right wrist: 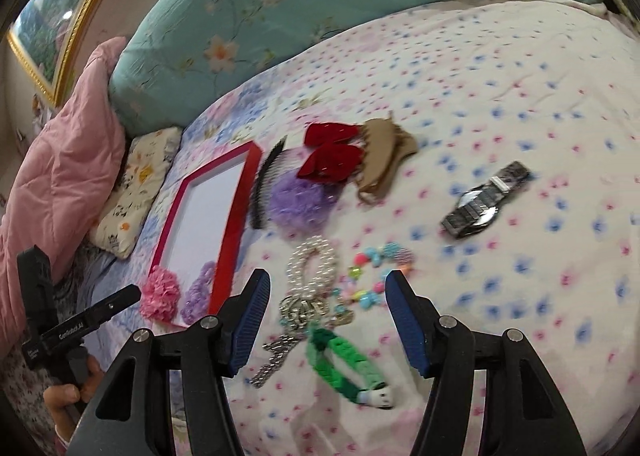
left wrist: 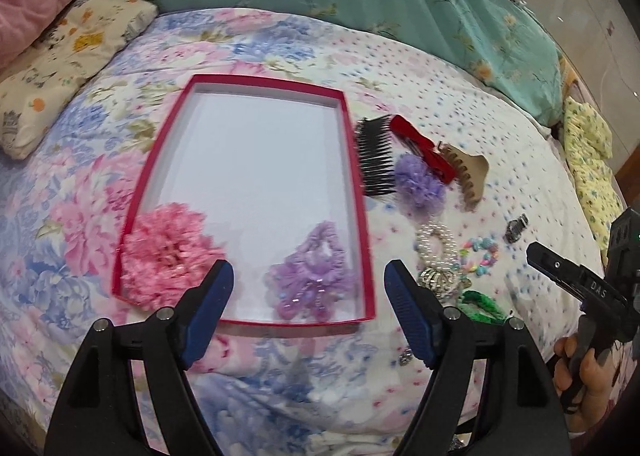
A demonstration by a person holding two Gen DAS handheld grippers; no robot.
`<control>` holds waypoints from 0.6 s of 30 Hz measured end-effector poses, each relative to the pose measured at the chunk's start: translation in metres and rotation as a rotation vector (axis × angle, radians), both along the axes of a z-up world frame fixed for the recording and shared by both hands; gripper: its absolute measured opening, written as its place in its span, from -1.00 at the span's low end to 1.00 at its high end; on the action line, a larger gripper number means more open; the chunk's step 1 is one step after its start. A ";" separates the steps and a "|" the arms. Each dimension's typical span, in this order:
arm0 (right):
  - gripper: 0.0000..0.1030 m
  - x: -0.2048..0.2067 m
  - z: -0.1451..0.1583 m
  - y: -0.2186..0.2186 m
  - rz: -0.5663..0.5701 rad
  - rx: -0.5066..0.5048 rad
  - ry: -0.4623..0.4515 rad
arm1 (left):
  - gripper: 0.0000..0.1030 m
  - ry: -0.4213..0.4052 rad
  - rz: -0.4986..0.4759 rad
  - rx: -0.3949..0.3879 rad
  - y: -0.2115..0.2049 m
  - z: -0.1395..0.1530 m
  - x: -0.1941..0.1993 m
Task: Organize jewelry
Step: 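Withdraw both tools from the box toward the remaining jewelry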
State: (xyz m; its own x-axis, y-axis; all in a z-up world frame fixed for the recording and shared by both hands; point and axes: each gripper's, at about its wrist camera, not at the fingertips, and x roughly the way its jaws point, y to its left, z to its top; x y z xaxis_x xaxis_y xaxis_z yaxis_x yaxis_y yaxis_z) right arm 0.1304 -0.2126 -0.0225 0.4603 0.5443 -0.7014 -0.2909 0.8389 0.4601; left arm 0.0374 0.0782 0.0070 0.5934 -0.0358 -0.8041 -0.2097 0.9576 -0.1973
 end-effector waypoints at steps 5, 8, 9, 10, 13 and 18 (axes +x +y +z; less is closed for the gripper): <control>0.21 0.008 0.000 -0.019 -0.053 -0.011 -0.005 | 0.52 0.012 -0.046 -0.030 -0.019 -0.004 0.016; 0.21 0.017 0.000 -0.023 -0.071 -0.019 -0.010 | 0.52 0.011 -0.078 -0.045 -0.033 -0.003 0.029; 0.21 0.021 0.000 -0.023 -0.072 -0.018 -0.012 | 0.52 0.009 -0.087 -0.043 -0.037 -0.003 0.032; 0.21 0.024 0.001 -0.023 -0.070 -0.017 -0.014 | 0.52 0.007 -0.096 -0.038 -0.041 -0.002 0.037; 0.21 0.037 0.003 -0.019 -0.065 -0.019 -0.026 | 0.52 0.014 -0.117 -0.030 -0.051 -0.002 0.055; 0.18 0.067 0.003 -0.012 -0.064 -0.017 -0.024 | 0.52 0.019 -0.146 -0.037 -0.063 0.000 0.086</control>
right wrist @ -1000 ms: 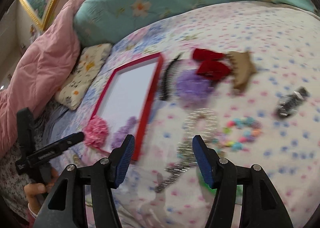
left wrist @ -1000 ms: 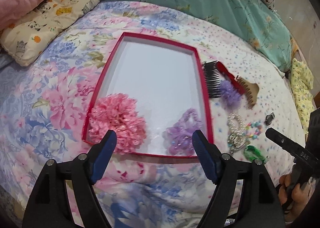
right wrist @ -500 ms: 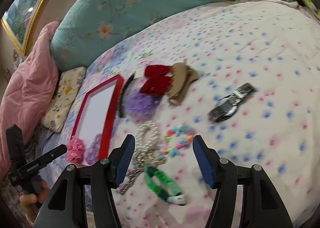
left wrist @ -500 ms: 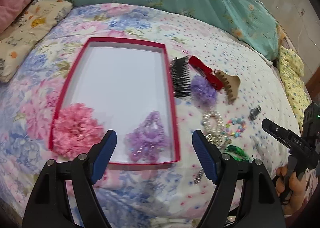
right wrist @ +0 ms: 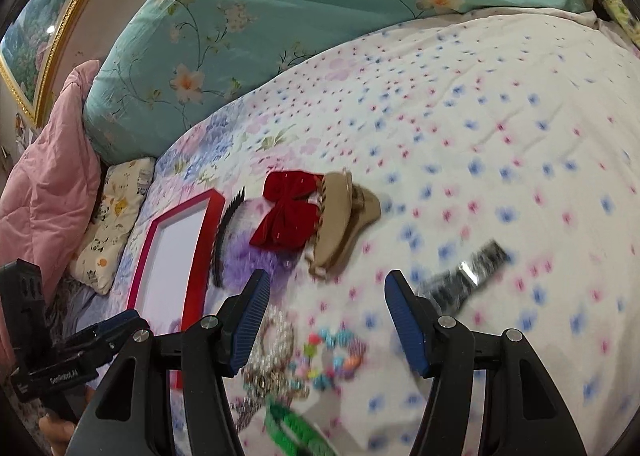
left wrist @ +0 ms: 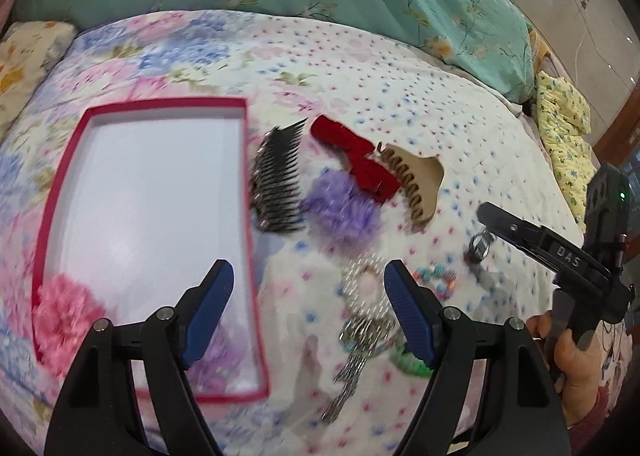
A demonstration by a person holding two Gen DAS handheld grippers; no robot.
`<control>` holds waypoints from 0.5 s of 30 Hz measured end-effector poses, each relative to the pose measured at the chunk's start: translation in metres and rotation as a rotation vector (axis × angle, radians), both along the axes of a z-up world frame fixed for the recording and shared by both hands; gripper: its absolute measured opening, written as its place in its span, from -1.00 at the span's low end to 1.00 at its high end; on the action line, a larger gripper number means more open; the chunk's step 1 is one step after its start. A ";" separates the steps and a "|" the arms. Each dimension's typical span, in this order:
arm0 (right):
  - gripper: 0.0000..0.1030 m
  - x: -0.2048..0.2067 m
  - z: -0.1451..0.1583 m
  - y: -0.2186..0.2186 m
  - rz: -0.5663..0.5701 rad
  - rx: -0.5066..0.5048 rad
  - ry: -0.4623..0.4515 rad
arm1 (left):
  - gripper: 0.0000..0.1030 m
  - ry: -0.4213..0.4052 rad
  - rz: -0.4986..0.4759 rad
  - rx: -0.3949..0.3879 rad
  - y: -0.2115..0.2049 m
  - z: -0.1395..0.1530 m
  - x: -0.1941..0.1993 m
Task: Organize jewelry
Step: 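Withdraw both tools from the box toward the remaining jewelry, then grasp the tan claw clip with the right tool while the left tool grasps the purple flower clip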
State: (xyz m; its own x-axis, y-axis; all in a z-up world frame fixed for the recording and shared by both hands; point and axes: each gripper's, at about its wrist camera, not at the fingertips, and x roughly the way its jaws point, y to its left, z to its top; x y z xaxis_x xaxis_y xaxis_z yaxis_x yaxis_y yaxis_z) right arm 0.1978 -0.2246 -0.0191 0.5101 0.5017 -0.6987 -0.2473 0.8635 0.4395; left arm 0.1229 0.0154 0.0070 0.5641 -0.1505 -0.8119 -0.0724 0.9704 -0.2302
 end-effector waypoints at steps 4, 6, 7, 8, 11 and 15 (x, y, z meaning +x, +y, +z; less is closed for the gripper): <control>0.17 0.025 -0.004 0.006 0.010 -0.010 0.007 | 0.52 0.008 -0.046 -0.008 -0.015 -0.006 0.020; 0.15 0.037 -0.008 0.010 0.024 -0.011 0.016 | 0.51 0.029 -0.061 -0.006 -0.022 -0.014 0.030; 0.09 0.043 -0.010 0.013 0.032 -0.015 0.021 | 0.50 0.039 -0.067 -0.008 -0.026 -0.018 0.035; 0.04 0.049 -0.012 0.015 0.040 -0.017 0.025 | 0.44 0.047 -0.070 -0.009 -0.029 -0.021 0.039; -0.01 0.062 -0.018 0.021 0.061 -0.031 0.034 | 0.33 0.076 -0.077 -0.017 -0.037 -0.032 0.052; -0.19 0.076 -0.025 0.027 0.074 -0.042 0.049 | 0.02 0.112 -0.073 -0.035 -0.041 -0.047 0.069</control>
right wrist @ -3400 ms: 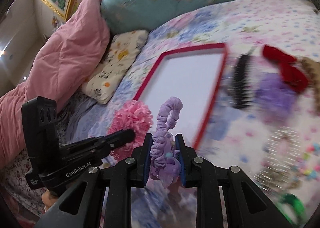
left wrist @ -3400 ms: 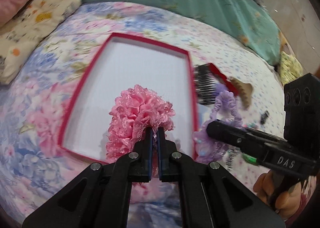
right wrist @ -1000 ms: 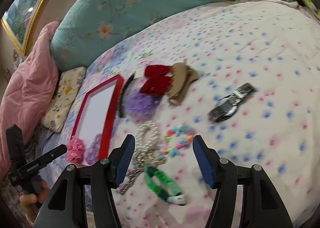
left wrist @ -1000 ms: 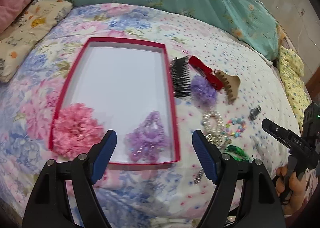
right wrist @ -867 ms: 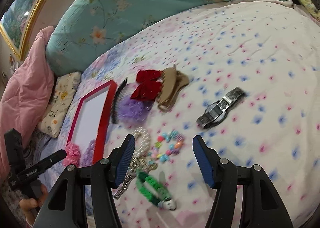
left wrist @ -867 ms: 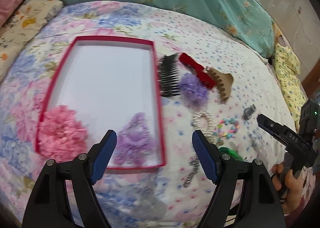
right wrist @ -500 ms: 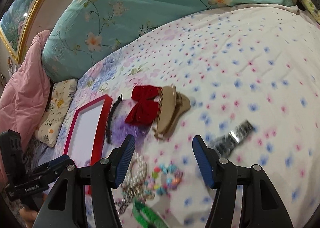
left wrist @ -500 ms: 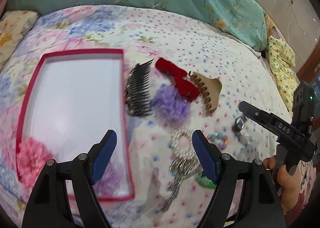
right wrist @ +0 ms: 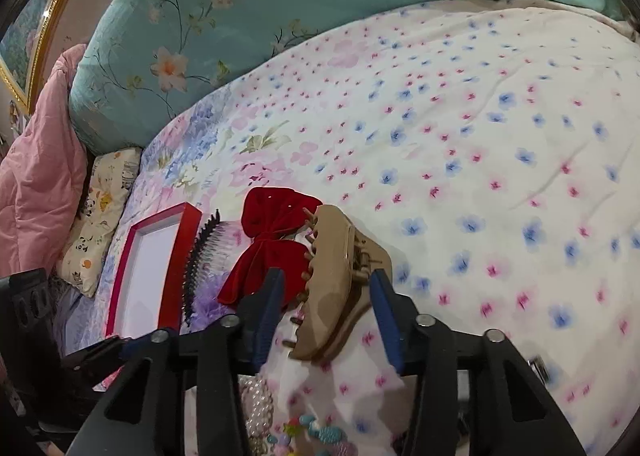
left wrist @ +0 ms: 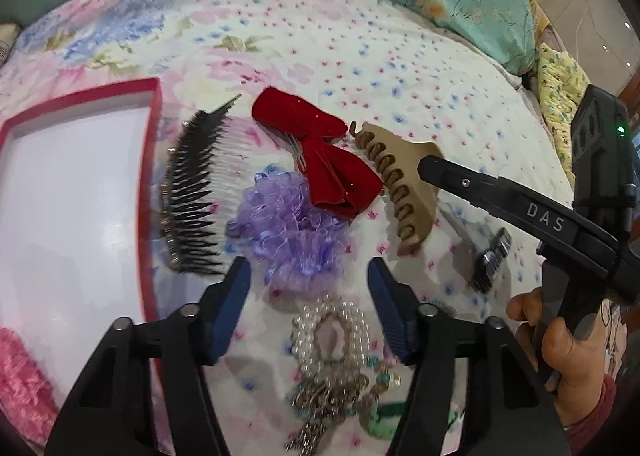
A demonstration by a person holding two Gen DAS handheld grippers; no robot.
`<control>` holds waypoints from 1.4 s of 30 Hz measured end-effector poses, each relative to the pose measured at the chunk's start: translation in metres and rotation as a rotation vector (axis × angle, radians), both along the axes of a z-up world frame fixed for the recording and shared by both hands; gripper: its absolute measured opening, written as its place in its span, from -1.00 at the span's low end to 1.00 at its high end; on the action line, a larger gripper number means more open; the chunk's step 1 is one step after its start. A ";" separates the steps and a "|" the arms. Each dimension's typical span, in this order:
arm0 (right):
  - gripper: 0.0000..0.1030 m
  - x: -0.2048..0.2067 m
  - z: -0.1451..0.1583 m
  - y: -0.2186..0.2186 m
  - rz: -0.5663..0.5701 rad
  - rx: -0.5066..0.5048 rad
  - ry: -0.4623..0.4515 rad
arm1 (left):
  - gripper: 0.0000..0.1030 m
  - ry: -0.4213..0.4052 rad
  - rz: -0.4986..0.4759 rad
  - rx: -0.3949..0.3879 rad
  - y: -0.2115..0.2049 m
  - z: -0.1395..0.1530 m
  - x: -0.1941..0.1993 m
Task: Organize jewelry
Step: 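Grasp the tan claw clip with the right tool while the left tool grasps the purple flower clip, then carry both clips into the red box and open both tools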
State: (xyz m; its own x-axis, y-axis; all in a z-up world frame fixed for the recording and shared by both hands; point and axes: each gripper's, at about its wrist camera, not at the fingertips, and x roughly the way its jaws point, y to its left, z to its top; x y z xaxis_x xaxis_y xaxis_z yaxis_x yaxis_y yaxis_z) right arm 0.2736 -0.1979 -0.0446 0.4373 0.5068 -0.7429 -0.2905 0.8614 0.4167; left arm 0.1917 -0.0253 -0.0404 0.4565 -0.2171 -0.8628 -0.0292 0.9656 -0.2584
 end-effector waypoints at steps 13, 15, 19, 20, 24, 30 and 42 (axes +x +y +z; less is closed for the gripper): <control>-0.74 0.004 -0.007 -0.009 -0.001 0.037 0.010 | -0.99 -0.010 -0.017 -0.074 0.007 0.003 -0.005; -0.74 -0.001 -0.004 -0.010 -0.004 0.042 0.000 | -0.99 -0.031 -0.011 -0.086 0.012 0.012 -0.012; -0.75 -0.015 0.002 -0.015 -0.003 0.080 -0.009 | -0.99 -0.083 -0.005 -0.102 0.020 0.034 -0.027; -0.75 -0.019 0.004 -0.015 -0.004 0.079 -0.012 | -0.99 -0.095 -0.003 -0.104 0.022 0.039 -0.032; -0.75 -0.034 0.013 -0.017 -0.001 0.112 -0.021 | -0.99 -0.144 0.011 -0.110 0.035 0.057 -0.045; -0.75 -0.048 0.028 0.002 0.040 0.149 -0.030 | -0.99 -0.190 0.067 -0.099 0.064 0.074 -0.060; -0.75 -0.054 0.043 0.081 0.171 0.174 -0.043 | -0.99 -0.243 0.204 -0.072 0.132 0.091 -0.080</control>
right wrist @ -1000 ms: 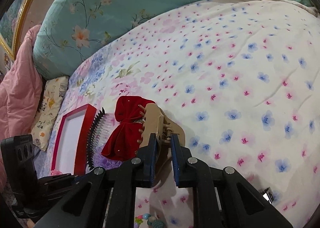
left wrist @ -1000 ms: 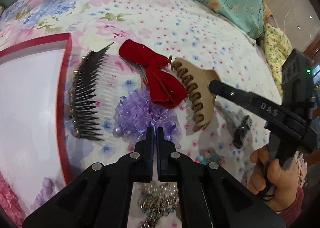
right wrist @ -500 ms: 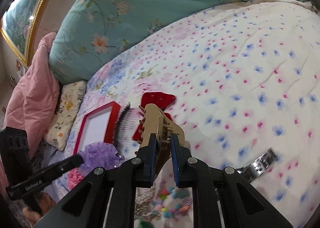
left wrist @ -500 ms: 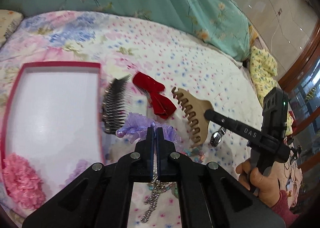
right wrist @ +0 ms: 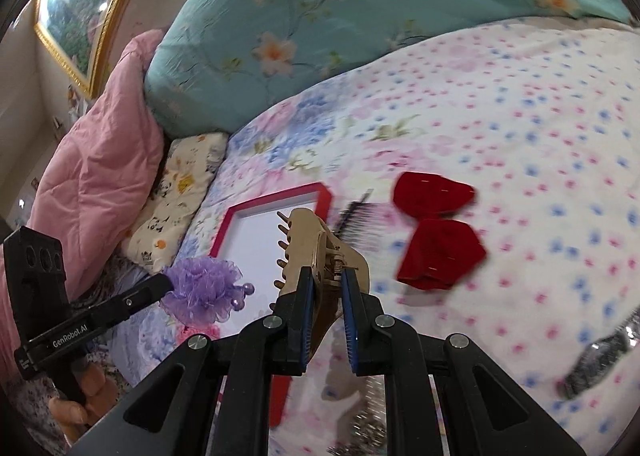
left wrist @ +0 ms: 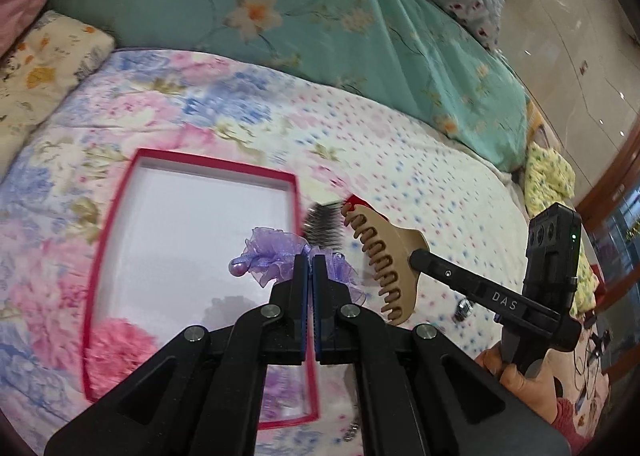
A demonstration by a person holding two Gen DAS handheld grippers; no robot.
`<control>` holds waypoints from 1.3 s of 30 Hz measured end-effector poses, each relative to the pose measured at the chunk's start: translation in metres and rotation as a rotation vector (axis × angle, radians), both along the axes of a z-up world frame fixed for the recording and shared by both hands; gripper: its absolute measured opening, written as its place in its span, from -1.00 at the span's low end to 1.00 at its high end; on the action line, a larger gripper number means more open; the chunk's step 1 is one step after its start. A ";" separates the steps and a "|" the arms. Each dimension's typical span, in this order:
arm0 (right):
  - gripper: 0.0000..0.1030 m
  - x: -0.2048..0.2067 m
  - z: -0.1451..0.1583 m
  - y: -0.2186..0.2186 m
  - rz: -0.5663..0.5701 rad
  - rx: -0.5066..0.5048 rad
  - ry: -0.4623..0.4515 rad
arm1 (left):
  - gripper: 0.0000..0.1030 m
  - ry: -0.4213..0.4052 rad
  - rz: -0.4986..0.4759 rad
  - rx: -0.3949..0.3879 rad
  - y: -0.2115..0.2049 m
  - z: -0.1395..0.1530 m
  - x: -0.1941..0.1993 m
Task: Organize jewelry
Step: 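Carry both clips into the red box and open both tools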
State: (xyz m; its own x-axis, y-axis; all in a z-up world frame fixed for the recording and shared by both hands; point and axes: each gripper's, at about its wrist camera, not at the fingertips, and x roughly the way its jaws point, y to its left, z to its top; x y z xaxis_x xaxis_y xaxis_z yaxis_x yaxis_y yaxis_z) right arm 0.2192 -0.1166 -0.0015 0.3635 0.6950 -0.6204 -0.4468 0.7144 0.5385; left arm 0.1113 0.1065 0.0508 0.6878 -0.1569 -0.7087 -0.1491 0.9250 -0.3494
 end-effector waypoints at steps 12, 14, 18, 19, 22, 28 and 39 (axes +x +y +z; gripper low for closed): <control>-0.75 0.017 -0.014 0.080 0.067 -0.010 0.015 | -0.99 -0.004 0.090 -0.038 0.061 -0.022 0.014; -0.75 0.023 -0.019 0.093 0.071 -0.018 0.017 | -0.99 -0.003 0.105 -0.034 0.070 -0.028 0.021; -0.75 0.036 -0.032 0.116 0.075 -0.035 0.028 | -0.99 0.000 0.136 -0.037 0.090 -0.043 0.039; -0.75 0.038 -0.034 0.120 0.074 -0.041 0.027 | -0.99 -0.002 0.144 -0.036 0.094 -0.047 0.043; -0.75 0.045 -0.040 0.132 0.071 -0.063 0.017 | -0.99 0.004 0.160 -0.034 0.103 -0.059 0.055; -0.76 0.051 -0.052 0.147 0.074 -0.129 -0.002 | -0.99 0.049 0.168 -0.017 0.107 -0.083 0.070; -0.71 0.054 -0.053 0.161 0.110 -0.197 -0.019 | -0.99 0.153 0.155 -0.008 0.108 -0.107 0.079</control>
State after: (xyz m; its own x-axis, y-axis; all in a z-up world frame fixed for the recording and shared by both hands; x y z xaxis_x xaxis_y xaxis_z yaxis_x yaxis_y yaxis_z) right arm 0.2735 0.0446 -0.0546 0.3047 0.5974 -0.7418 -0.5369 0.7510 0.3842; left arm 0.1902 0.2142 -0.0558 0.5888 -0.0639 -0.8058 -0.3409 0.8842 -0.3192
